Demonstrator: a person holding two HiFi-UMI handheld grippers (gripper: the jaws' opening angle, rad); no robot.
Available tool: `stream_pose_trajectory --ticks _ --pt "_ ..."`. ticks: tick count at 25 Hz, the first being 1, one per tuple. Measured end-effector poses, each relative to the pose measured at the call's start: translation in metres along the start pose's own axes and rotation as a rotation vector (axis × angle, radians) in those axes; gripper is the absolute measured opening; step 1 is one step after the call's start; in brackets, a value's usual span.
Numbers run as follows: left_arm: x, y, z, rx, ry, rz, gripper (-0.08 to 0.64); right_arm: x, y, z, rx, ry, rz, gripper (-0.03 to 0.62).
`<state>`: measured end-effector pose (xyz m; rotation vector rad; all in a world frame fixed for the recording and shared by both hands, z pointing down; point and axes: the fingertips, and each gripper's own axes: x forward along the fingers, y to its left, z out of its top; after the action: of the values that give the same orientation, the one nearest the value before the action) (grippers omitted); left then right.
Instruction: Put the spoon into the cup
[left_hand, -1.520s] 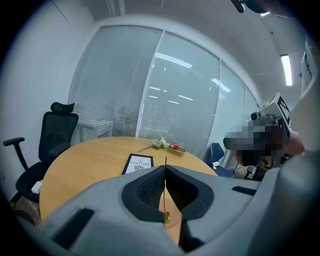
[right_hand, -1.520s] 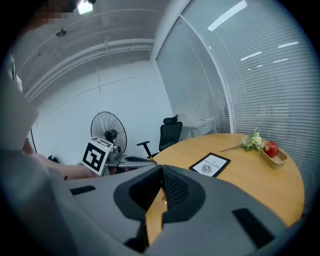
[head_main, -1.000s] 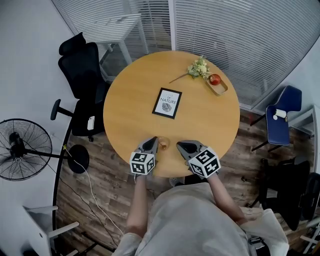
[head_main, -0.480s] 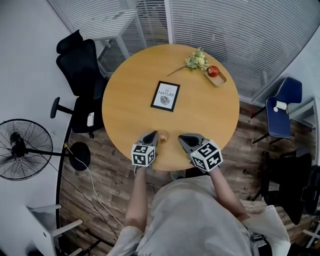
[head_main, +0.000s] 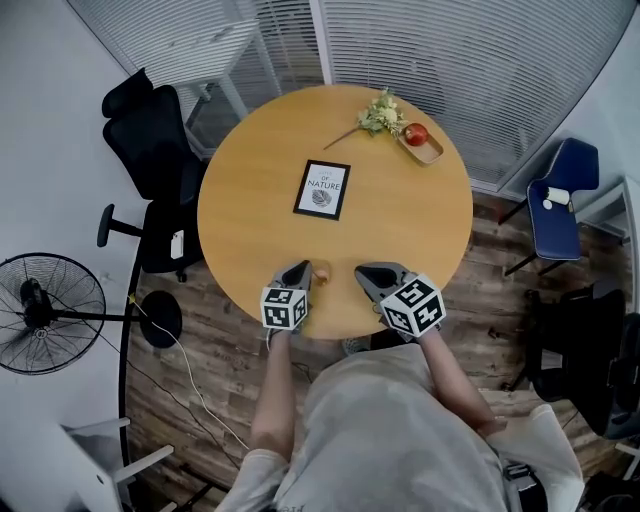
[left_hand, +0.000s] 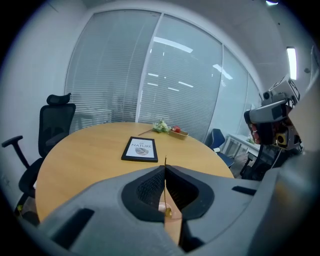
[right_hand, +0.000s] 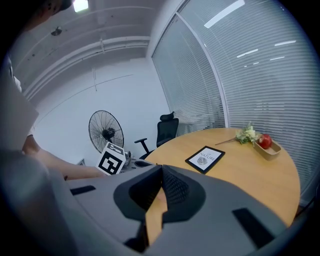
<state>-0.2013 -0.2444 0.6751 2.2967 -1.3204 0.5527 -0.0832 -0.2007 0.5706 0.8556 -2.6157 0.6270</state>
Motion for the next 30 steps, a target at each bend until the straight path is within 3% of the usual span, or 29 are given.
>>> stream_pose_trajectory --ticks 6,18,30 --pt "0.002 0.005 0.000 0.057 0.020 0.005 0.011 0.004 0.002 0.000 0.028 -0.001 0.010 -0.003" --pt "0.010 0.016 0.001 -0.022 0.015 -0.026 0.011 0.009 -0.006 0.004 0.048 0.004 0.005 -0.003" --pt "0.018 0.019 0.004 -0.048 0.018 -0.049 0.011 0.014 -0.004 0.005 0.048 0.017 0.027 -0.003"
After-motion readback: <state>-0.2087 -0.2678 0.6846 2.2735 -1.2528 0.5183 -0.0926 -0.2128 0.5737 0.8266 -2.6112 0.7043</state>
